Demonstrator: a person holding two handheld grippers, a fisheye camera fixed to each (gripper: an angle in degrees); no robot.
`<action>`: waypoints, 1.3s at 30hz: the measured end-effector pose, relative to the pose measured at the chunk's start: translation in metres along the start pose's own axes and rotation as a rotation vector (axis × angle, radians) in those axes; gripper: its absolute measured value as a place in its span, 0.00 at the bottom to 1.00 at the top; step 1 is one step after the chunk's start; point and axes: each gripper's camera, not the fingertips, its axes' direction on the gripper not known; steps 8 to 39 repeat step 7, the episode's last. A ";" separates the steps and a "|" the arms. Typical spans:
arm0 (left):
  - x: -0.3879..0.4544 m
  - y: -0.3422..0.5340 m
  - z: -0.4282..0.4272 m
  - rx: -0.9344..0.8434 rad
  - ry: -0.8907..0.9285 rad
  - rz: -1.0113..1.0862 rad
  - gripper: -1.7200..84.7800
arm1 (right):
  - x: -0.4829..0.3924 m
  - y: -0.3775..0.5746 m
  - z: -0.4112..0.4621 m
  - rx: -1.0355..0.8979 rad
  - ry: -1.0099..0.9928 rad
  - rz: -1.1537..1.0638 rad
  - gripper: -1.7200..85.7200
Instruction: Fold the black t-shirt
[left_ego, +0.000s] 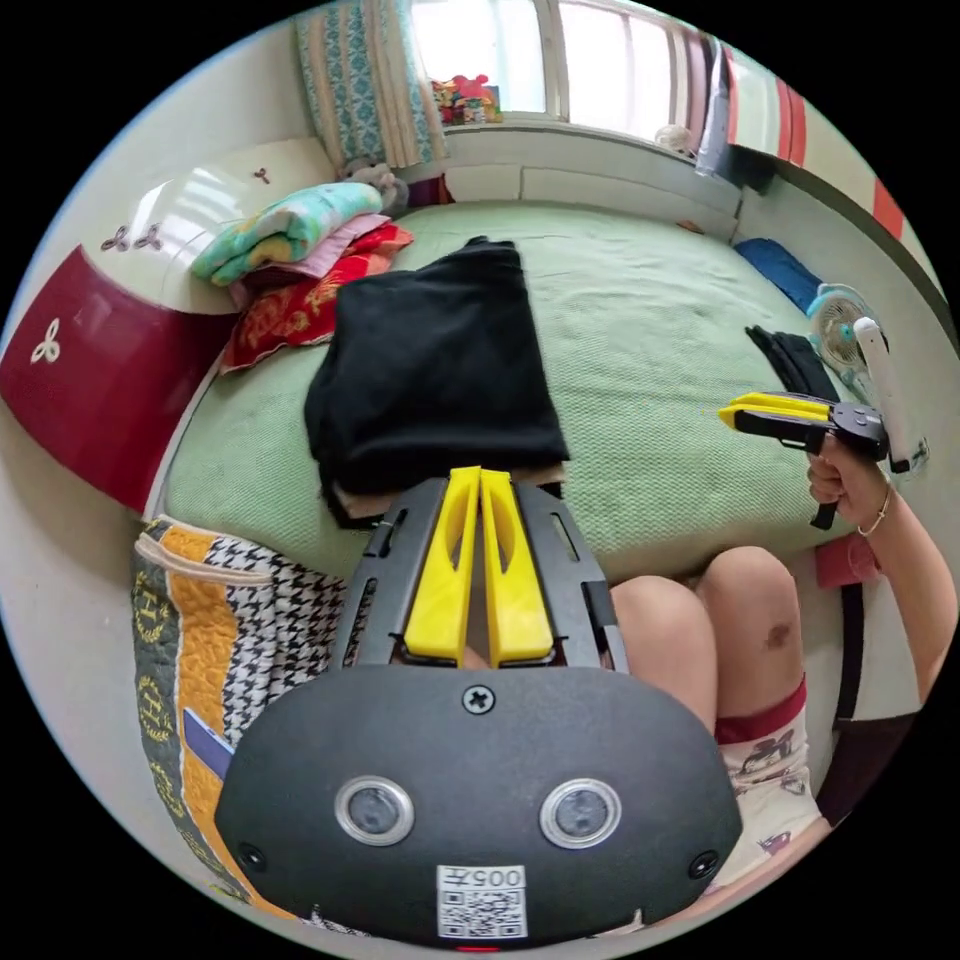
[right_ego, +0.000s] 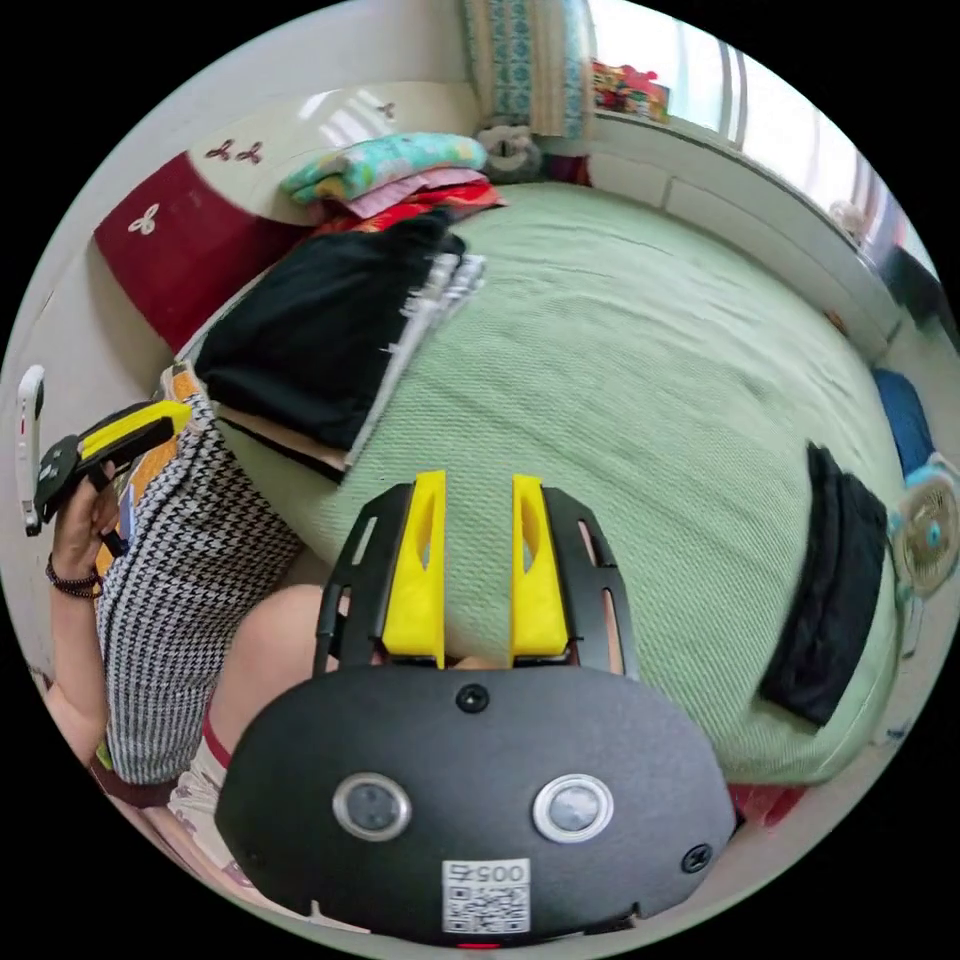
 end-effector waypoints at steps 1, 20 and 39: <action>0.024 -0.008 0.009 -0.001 0.027 0.032 0.01 | 0.025 0.014 -0.005 -0.012 0.033 0.058 0.12; 0.150 -0.054 0.053 -0.006 0.135 0.226 0.01 | 0.129 0.097 -0.030 -0.033 0.173 0.320 0.12; 0.150 -0.054 0.053 -0.006 0.135 0.226 0.01 | 0.129 0.097 -0.030 -0.033 0.173 0.320 0.12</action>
